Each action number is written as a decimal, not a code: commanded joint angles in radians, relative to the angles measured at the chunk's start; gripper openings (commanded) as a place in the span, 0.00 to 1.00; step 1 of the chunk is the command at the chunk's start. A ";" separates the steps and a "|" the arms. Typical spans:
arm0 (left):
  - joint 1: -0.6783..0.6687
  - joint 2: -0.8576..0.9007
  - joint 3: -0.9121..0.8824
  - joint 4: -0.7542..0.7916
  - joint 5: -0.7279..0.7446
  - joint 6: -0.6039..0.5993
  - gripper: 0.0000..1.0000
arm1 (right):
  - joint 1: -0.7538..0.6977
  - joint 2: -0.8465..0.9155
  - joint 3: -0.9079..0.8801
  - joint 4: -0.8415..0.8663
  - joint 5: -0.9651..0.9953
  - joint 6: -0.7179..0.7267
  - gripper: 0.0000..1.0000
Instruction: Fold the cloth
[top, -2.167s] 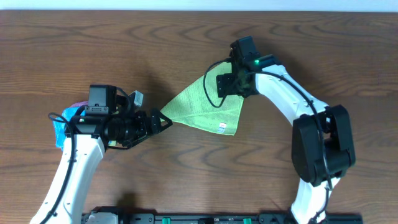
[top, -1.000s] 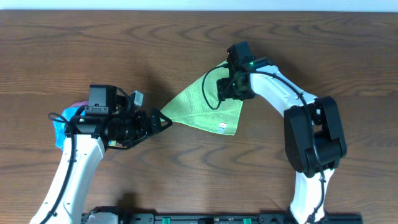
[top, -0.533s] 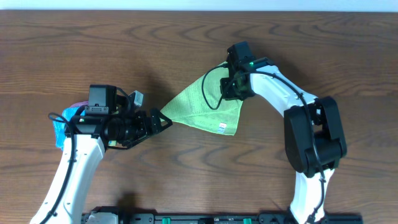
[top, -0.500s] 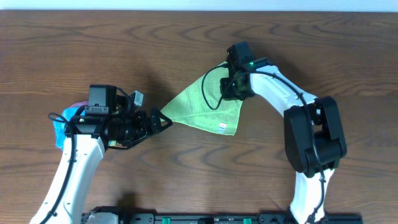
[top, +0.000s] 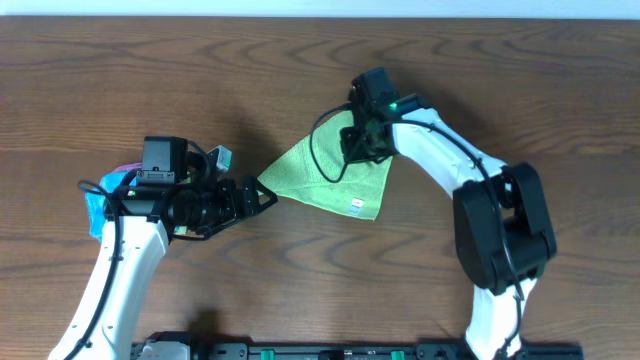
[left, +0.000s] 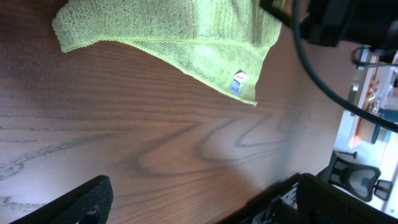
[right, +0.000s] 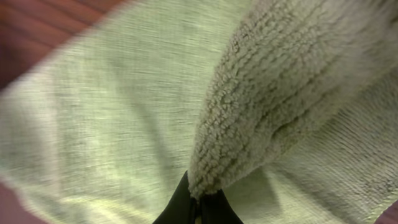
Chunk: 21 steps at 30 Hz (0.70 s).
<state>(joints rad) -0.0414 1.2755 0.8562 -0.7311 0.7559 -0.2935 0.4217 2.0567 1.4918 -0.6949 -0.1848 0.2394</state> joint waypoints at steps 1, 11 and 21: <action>-0.005 0.000 0.013 -0.005 -0.004 0.055 0.95 | 0.034 -0.066 0.069 0.000 0.002 -0.033 0.01; -0.005 -0.008 0.013 -0.013 -0.006 0.115 0.95 | 0.080 -0.065 0.133 0.078 0.002 -0.032 0.01; -0.005 -0.031 0.013 -0.032 -0.034 0.168 0.95 | 0.103 -0.023 0.133 0.254 0.001 0.027 0.01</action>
<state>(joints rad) -0.0414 1.2587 0.8562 -0.7589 0.7437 -0.1665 0.5091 2.0109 1.6096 -0.4595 -0.1837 0.2317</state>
